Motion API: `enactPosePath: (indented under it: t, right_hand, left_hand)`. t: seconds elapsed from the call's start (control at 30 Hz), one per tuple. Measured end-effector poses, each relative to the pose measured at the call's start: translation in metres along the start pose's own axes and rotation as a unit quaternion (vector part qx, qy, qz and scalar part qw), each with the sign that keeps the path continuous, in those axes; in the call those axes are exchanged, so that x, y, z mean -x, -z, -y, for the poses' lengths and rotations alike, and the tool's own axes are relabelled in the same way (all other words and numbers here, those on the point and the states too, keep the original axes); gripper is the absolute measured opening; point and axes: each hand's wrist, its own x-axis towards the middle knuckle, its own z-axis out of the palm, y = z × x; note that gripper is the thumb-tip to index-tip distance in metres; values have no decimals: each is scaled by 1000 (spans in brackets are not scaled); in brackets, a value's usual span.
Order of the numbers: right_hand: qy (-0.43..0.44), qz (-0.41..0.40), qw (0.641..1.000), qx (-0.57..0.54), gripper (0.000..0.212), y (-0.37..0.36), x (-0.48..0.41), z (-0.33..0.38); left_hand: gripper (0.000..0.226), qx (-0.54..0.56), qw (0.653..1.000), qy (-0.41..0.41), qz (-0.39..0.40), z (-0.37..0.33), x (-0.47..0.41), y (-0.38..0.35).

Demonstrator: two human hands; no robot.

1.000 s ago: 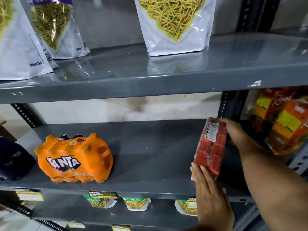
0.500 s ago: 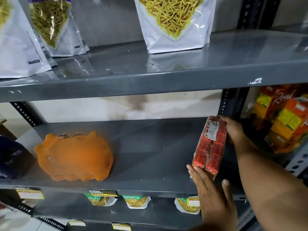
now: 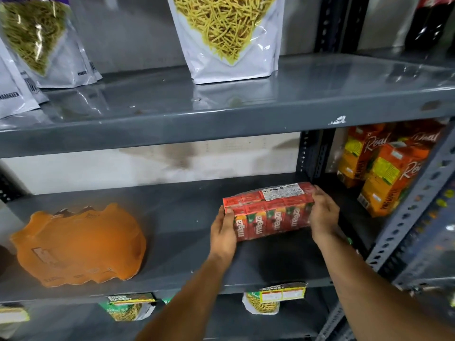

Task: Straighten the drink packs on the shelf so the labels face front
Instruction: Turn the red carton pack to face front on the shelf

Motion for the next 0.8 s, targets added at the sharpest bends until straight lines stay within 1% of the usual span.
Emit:
enactPosePath:
  t: [0.1, 0.17, 0.3, 0.5, 0.6, 0.7, 0.8]
  right_hand:
    - [8, 13, 1000, 19, 40, 0, 3, 2]
    - [9, 13, 999, 30, 44, 0, 6, 3]
    - [12, -13, 999, 38, 38, 4, 10, 4]
    - [-49, -49, 997, 39, 36, 14, 24, 4]
    - [-39, -36, 998, 32, 37, 26, 39, 2]
    - [-15, -20, 1000, 18, 33, 37, 57, 3]
    - [-24, 5, 999, -22, 32, 51, 71, -1]
  left_hand:
    - [34, 11, 1000, 9, 11, -1, -1, 1]
    - [31, 21, 1000, 10, 12, -1, 0, 2]
    - [27, 29, 999, 12, 25, -3, 1, 6]
    - [24, 34, 998, 17, 43, -2, 8, 16]
    - [23, 50, 997, 21, 58, 3, 14, 24]
    - [24, 61, 995, 20, 79, 9, 22, 34]
    - [28, 69, 993, 20, 96, 15, 32, 42]
